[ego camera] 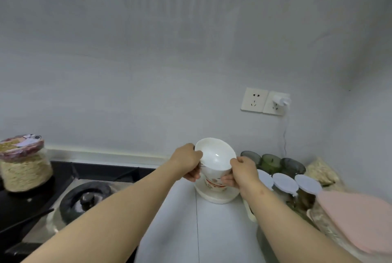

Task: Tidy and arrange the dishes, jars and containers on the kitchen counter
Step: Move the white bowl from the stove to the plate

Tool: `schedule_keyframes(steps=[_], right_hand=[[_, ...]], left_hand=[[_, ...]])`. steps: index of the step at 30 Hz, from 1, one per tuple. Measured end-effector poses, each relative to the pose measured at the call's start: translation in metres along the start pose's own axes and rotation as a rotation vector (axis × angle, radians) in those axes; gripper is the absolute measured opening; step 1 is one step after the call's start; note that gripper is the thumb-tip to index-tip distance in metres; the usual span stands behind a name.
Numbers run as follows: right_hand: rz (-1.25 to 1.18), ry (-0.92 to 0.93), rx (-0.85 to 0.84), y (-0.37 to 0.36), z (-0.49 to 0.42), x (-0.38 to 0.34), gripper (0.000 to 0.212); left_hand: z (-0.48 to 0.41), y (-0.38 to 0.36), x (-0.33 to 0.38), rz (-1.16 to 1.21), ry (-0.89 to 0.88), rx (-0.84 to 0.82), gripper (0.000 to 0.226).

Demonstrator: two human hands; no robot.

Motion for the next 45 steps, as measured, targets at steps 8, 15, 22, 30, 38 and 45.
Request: schedule_keyframes(steps=[8, 15, 22, 30, 38, 45], right_hand=[[0.025, -0.018, 0.029, 0.037, -0.032, 0.003, 0.012], [0.029, -0.045, -0.011, 0.047, -0.059, 0.004, 0.007], [-0.045, -0.045, 0.011, 0.048, -0.093, 0.009, 0.012], [-0.085, -0.081, -0.022, 0.039, -0.120, 0.031, 0.015], [-0.043, -0.092, -0.007, 0.030, -0.125, 0.043, 0.018], [0.049, -0.079, 0.010, 0.026, -0.126, 0.047, 0.018]], left_hand=[[-0.023, -0.037, 0.014, 0.015, 0.005, -0.025, 0.021], [-0.051, -0.052, 0.014, 0.030, 0.025, -0.031, 0.019], [-0.086, -0.062, 0.015, 0.077, 0.069, 0.052, 0.013], [-0.111, -0.065, -0.003, 0.059, 0.170, 0.042, 0.013], [-0.120, -0.067, -0.022, 0.013, 0.192, 0.027, 0.012], [-0.119, -0.066, -0.029, 0.005, 0.188, 0.023, 0.014]])
Point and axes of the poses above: each hand's wrist, its own z-axis away from the middle knuckle, its own y-axis out of the back of the hand, x = y × z, the point moved 4 cm from there along -z, towards the middle knuckle, and after that the axes turned 3 degrees about -x, right-handed, at the moved point
